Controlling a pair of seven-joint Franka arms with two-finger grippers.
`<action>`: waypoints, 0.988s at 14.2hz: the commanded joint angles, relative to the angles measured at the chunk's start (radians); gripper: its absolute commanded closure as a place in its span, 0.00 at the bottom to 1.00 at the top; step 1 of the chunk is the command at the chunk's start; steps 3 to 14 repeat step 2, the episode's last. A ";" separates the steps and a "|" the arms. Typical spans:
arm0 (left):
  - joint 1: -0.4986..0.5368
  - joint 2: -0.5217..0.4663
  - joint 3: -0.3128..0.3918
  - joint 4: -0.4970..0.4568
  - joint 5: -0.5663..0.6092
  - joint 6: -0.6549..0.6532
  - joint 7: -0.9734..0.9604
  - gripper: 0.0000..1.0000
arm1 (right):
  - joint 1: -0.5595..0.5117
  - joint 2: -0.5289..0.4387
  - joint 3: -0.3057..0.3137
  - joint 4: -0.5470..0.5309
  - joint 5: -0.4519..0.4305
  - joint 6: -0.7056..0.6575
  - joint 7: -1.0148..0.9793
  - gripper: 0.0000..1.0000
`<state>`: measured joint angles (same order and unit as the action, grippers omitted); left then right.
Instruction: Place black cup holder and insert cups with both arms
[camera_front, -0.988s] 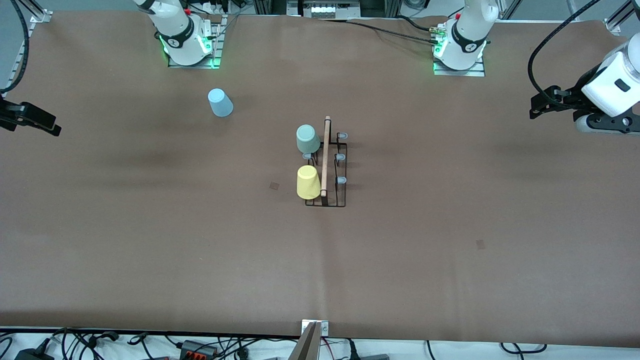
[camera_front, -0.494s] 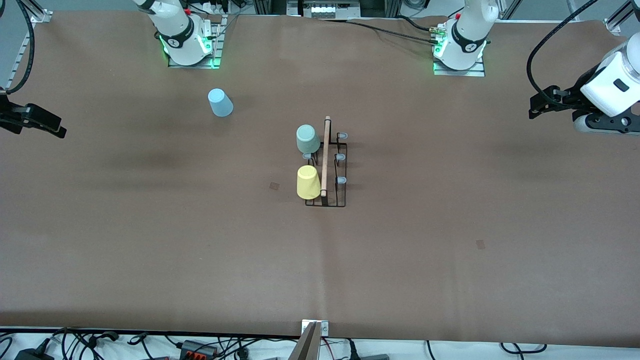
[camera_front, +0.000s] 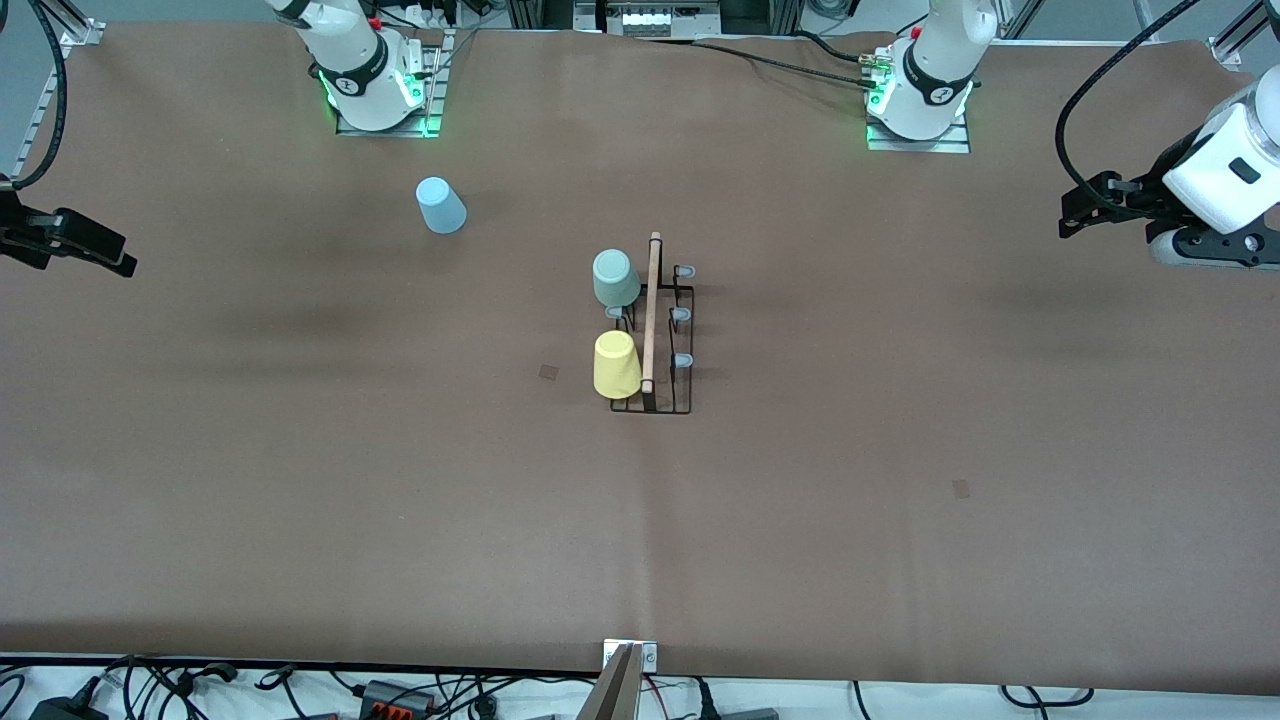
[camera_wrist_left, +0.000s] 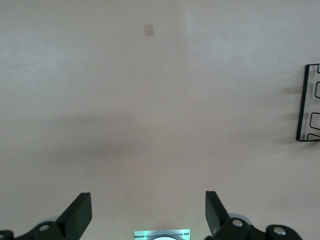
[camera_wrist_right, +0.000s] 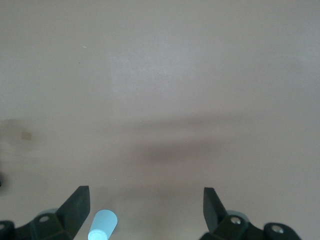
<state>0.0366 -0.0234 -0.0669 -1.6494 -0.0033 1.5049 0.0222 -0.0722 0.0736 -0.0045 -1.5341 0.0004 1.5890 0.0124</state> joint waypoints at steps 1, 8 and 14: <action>0.002 0.005 -0.004 0.026 -0.024 -0.020 0.002 0.00 | -0.003 0.020 -0.002 0.025 0.018 -0.015 -0.011 0.00; 0.003 0.005 -0.004 0.026 -0.024 -0.020 0.002 0.00 | -0.003 0.020 -0.002 0.025 0.020 -0.015 -0.008 0.00; 0.003 0.005 -0.004 0.026 -0.024 -0.020 0.002 0.00 | -0.003 0.020 -0.002 0.025 0.020 -0.015 -0.008 0.00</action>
